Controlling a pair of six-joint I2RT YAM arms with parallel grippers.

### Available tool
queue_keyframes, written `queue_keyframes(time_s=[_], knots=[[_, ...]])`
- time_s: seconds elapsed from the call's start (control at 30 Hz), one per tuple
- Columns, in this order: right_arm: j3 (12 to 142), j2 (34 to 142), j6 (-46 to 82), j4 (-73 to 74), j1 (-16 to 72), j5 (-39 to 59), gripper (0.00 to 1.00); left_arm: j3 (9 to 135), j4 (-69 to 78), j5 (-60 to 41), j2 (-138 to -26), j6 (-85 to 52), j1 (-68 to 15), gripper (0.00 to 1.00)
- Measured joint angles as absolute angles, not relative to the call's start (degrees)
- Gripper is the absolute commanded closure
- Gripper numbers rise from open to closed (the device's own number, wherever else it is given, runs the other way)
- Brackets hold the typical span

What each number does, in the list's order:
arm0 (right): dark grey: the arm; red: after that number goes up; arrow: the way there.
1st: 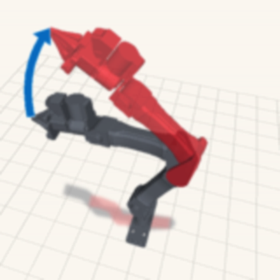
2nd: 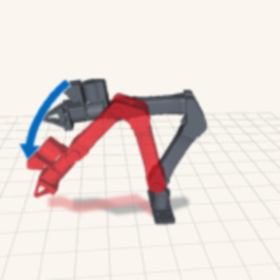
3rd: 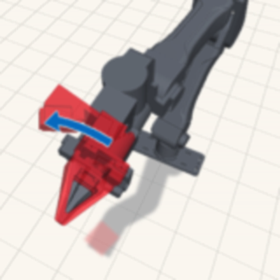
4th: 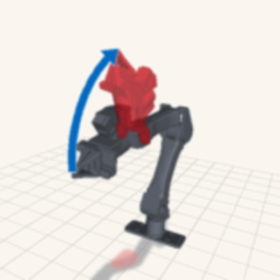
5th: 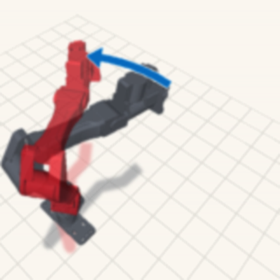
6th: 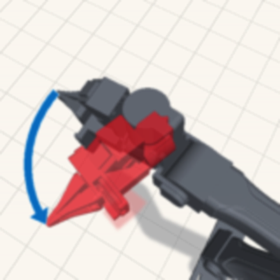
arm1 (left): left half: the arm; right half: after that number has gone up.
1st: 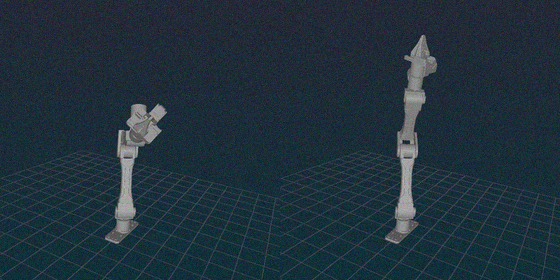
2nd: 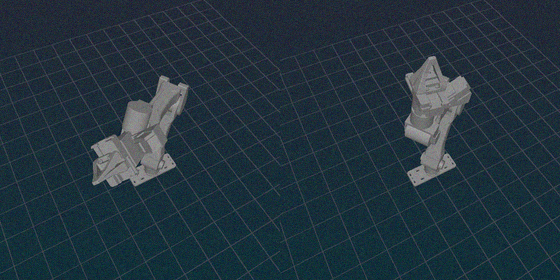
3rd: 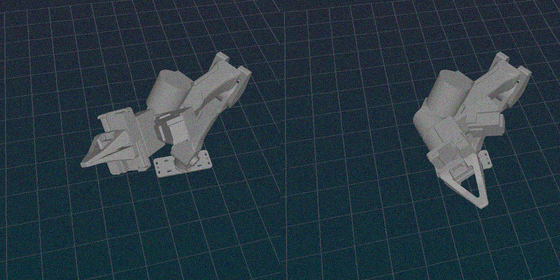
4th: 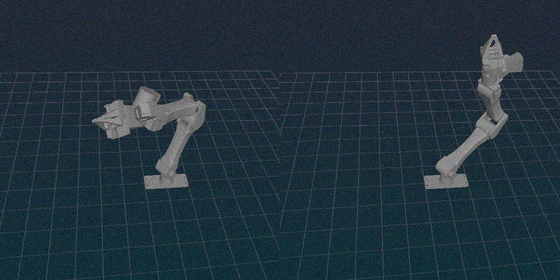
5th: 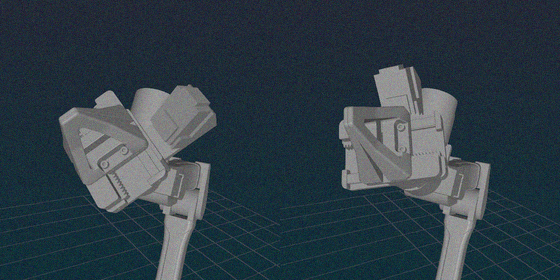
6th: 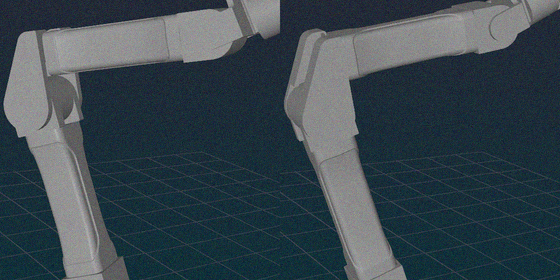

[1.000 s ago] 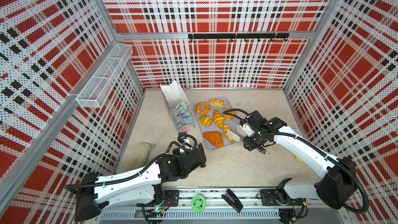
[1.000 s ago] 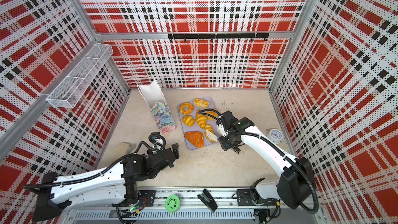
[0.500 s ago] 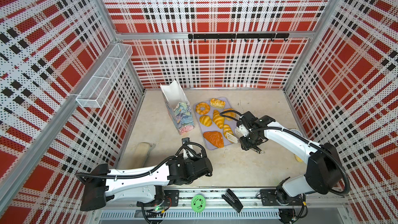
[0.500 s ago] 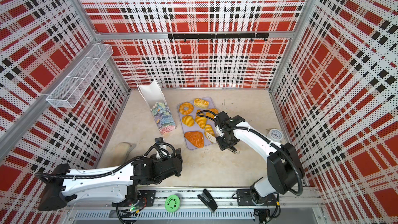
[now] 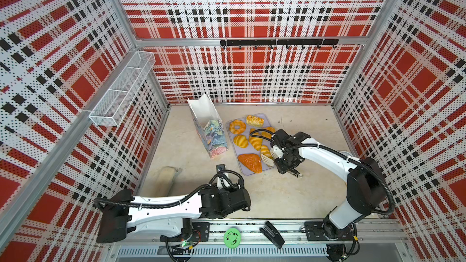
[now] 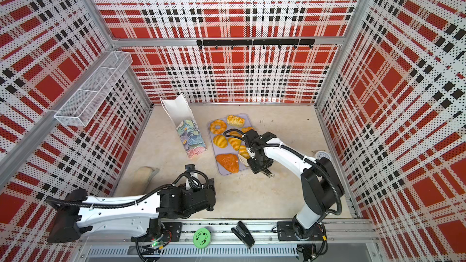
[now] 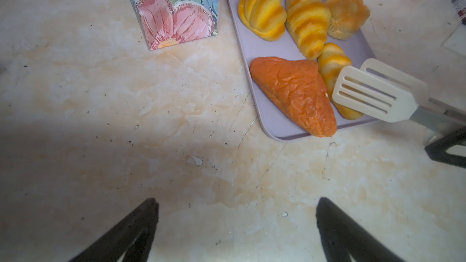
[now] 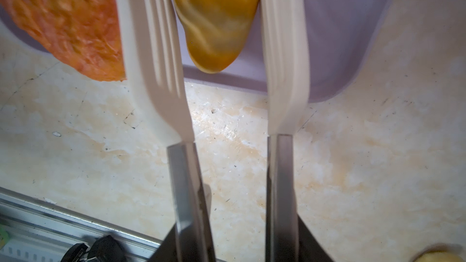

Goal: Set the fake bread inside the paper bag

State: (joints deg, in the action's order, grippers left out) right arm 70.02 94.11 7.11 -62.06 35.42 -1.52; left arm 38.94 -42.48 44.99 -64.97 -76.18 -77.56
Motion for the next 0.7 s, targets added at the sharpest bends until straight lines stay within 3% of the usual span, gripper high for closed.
queue_keyframes(time_s=[0.23, 0.47, 0.7], knots=[[70.83, 95.83, 7.07, -63.44, 35.42, -2.98, 0.50, 39.55, -42.70, 44.95, -67.83, -74.91, -78.41, 0.01], [72.99, 96.44, 6.02, -65.17, 35.42, -3.27, 0.68, 39.66, -42.85, 45.98, -64.58, -74.17, -78.48, 0.01], [74.02, 96.31, 5.06, -66.54, 35.38, -3.16, 0.73, 36.80, -38.83, 46.70, -56.23, -67.33, -78.04, 0.01]])
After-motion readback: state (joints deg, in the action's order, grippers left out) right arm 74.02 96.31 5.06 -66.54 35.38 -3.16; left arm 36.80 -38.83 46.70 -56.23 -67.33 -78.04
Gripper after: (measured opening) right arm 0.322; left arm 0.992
